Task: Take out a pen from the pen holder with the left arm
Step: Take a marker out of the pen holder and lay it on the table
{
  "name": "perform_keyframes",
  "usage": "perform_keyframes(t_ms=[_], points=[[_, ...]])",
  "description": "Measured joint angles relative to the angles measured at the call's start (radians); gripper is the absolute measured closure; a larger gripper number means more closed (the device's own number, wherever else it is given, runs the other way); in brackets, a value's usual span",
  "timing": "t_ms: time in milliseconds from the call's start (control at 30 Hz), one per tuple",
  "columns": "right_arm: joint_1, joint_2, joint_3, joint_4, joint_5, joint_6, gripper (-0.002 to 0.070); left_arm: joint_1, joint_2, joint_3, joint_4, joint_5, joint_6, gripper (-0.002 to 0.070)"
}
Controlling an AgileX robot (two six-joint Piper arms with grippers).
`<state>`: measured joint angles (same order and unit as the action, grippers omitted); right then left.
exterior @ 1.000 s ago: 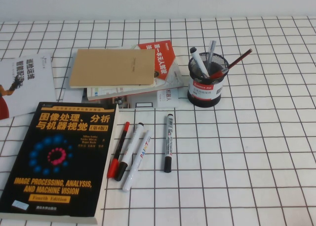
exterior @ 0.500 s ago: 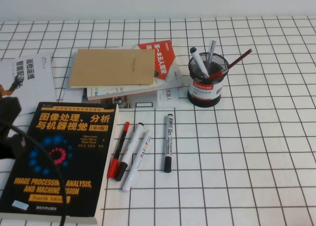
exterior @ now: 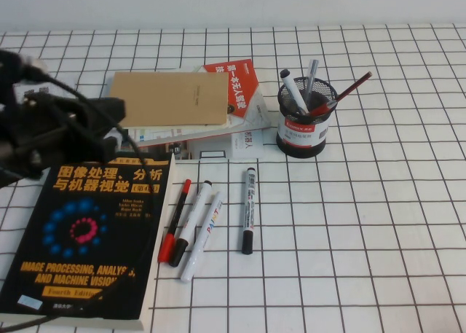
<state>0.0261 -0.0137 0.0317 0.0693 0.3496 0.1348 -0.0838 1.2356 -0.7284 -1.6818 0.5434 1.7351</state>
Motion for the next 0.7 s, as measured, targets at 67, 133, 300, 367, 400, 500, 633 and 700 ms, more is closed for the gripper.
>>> perform_keyframes(t_ms=[67, 133, 300, 367, 400, 500, 633, 700], points=[[0.000, 0.000, 0.000, 0.000, 0.000, 0.000, 0.0692, -0.057, 0.085, -0.055, -0.008, 0.005, 0.048, 0.0675], [0.000, 0.000, 0.000, 0.000, 0.000, 0.000, 0.0693, -0.110, 0.156, -0.109, -0.010, 0.009, 0.093, 0.0675], [0.000, 0.000, 0.000, 0.000, 0.000, 0.000, 0.0693, -0.209, 0.334, -0.267, -0.010, 0.009, 0.126, 0.0668], [0.000, 0.000, 0.000, 0.000, 0.000, 0.000, 0.0692, -0.224, 0.401, -0.330, -0.010, 0.009, 0.126, 0.0640], [0.000, 0.000, 0.000, 0.000, 0.000, 0.000, 0.0693, -0.228, 0.432, -0.354, -0.010, 0.011, 0.126, 0.0622], [0.000, 0.000, 0.000, 0.000, 0.000, 0.000, 0.0692, -0.237, 0.508, -0.435, -0.010, 0.036, 0.118, 0.0520], [0.000, 0.000, 0.000, 0.000, 0.000, 0.000, 0.0693, -0.254, 0.594, -0.519, -0.011, 0.060, 0.018, 0.0334], [0.000, 0.000, 0.000, 0.000, 0.000, 0.000, 0.0693, -0.264, 0.633, -0.551, -0.011, 0.066, -0.028, 0.0277]])
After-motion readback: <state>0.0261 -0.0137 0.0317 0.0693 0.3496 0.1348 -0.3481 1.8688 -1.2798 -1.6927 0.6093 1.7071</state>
